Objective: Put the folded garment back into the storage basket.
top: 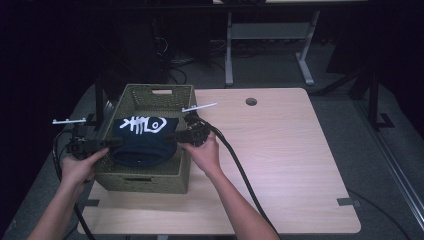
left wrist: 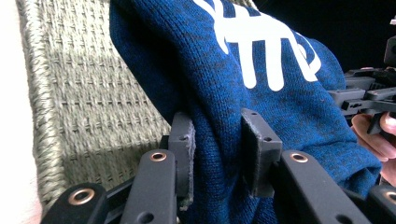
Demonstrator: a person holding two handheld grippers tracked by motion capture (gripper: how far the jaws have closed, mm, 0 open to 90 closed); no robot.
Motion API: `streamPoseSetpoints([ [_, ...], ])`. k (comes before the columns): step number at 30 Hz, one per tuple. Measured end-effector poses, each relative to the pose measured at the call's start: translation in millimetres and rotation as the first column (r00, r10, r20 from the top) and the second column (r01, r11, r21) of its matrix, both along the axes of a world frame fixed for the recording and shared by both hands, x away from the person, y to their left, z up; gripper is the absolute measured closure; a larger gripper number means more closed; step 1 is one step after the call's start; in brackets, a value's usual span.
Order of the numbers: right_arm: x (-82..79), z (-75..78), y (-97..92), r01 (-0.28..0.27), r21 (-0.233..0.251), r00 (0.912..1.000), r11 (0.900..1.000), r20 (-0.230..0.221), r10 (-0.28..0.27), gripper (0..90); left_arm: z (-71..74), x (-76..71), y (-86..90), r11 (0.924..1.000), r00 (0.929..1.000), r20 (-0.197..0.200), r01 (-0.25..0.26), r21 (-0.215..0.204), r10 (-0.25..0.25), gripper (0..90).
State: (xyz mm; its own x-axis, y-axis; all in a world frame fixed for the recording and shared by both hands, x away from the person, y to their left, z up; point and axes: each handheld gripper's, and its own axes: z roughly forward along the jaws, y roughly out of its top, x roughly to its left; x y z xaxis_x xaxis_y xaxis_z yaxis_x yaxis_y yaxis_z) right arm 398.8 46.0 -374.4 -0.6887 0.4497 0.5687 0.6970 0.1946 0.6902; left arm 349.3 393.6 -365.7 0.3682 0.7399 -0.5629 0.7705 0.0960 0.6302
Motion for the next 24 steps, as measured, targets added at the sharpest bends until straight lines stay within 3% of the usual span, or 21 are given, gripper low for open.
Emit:
streamPoseSetpoints([
  [10,2.8,-6.4,0.5,0.014,-0.023,0.9999,0.9996,-0.007,-0.014,71.1,-2.3,2.8,0.8,0.9998,0.9998,-0.018,0.0,0.019,0.001,68.2],
  [24,2.9,-6.3,-0.9,0.029,-0.048,0.9996,0.9984,0.005,-0.029,70.0,3.0,3.4,-1.8,0.9978,1.0,-0.006,-0.006,0.066,0.006,68.1],
])
